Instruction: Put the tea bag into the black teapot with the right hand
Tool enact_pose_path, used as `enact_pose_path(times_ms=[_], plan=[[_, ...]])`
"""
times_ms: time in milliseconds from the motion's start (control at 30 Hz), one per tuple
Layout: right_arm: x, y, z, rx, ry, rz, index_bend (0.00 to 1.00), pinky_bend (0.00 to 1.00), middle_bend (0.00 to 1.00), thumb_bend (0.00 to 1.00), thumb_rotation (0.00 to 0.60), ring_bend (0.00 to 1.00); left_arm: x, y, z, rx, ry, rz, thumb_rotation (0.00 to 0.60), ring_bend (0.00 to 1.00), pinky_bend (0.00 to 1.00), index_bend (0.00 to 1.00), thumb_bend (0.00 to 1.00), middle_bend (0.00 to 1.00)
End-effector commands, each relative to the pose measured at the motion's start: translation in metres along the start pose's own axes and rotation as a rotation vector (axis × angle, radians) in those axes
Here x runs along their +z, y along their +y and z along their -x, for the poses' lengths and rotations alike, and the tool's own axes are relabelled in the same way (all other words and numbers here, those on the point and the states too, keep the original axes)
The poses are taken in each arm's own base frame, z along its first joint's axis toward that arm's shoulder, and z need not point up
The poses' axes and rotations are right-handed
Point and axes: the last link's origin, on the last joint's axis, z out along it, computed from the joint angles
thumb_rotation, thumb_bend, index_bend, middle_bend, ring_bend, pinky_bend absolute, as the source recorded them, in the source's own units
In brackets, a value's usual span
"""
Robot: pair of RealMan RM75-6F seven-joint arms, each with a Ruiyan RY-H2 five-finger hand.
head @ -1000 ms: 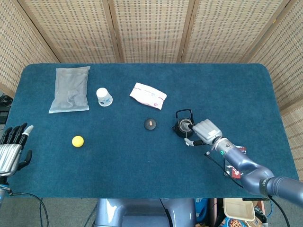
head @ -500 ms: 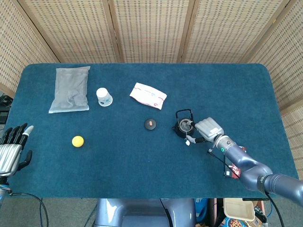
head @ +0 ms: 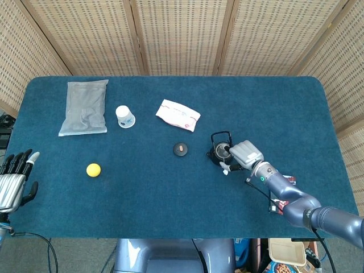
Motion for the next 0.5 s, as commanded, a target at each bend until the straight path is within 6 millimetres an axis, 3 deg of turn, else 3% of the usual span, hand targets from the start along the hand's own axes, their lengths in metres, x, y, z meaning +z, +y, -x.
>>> enact_pose_path(times_ms=[33, 500], plan=[[0.001, -0.002, 0.001, -0.002, -0.002, -0.004, 0.16, 1.00, 0.94, 0.57, 0.000, 0.98, 0.000, 0.000, 0.000, -0.001, 0.000, -0.001, 0.600, 0.00, 0.00, 0.00, 0.54, 0.00], [-0.001, -0.001, 0.014, -0.016, -0.042, 0.003, 0.16, 1.00, 0.94, 0.57, 0.000, 0.98, 0.000, -0.002, 0.002, -0.004, -0.004, -0.002, 0.600, 0.00, 0.00, 0.00, 0.54, 0.00]])
